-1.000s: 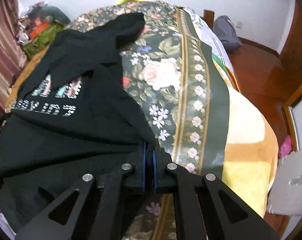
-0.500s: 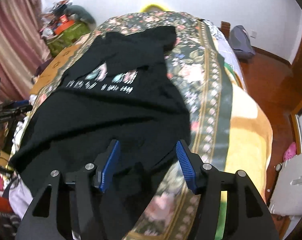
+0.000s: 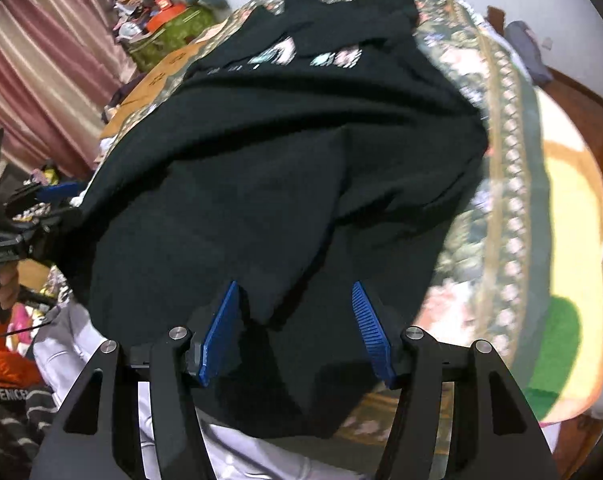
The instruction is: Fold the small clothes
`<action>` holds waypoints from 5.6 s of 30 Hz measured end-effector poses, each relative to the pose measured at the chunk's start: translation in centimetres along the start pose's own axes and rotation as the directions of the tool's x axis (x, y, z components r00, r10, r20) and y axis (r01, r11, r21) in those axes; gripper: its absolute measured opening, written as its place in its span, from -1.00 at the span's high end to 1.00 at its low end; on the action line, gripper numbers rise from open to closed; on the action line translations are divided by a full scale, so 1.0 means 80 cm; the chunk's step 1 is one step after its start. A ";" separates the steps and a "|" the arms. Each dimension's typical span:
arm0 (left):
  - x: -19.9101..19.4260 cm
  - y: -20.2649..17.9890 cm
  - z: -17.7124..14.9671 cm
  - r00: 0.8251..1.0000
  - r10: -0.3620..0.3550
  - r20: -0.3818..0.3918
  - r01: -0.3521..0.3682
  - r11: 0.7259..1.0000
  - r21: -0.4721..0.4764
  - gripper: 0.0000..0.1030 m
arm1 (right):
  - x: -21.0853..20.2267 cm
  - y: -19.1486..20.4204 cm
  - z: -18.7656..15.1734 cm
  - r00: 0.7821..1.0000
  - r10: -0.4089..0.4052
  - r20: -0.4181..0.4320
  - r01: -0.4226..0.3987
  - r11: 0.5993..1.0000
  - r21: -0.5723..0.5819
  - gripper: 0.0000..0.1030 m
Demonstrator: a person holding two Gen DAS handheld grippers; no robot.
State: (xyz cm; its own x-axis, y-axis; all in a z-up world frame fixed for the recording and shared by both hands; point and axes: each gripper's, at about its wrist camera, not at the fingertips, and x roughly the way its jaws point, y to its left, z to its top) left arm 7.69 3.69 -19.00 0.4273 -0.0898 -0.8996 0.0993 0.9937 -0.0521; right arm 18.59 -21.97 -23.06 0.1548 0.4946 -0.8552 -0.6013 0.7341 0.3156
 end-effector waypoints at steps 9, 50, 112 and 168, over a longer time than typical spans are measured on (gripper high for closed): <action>0.013 -0.001 -0.013 0.998 0.059 0.020 -0.059 0.998 0.030 0.71 | 0.009 0.011 -0.007 1.000 -0.015 0.023 0.016 0.999 -0.043 -0.04; -0.013 0.074 -0.072 0.994 0.098 -0.041 -0.104 0.980 -0.169 0.54 | -0.052 -0.083 -0.056 0.978 -0.201 0.057 0.189 0.969 0.161 0.78; -0.070 0.183 0.197 0.955 0.198 0.222 -0.129 0.947 -0.293 0.96 | -0.133 -0.076 0.174 0.884 -0.280 0.375 0.288 0.957 0.036 0.87; 0.135 0.268 0.295 0.985 0.170 0.015 -0.162 0.959 -0.234 -0.60 | -0.025 -0.126 0.302 0.926 -0.268 0.266 0.272 0.962 0.022 -0.32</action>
State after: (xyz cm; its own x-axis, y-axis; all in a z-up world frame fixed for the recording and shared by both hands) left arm 35.64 22.43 -19.57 0.4517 0.0792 -0.8886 -0.1837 0.9830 -0.0058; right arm 43.30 -19.09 -14.62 0.5129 0.3846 -0.7674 -0.5189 0.8511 0.0797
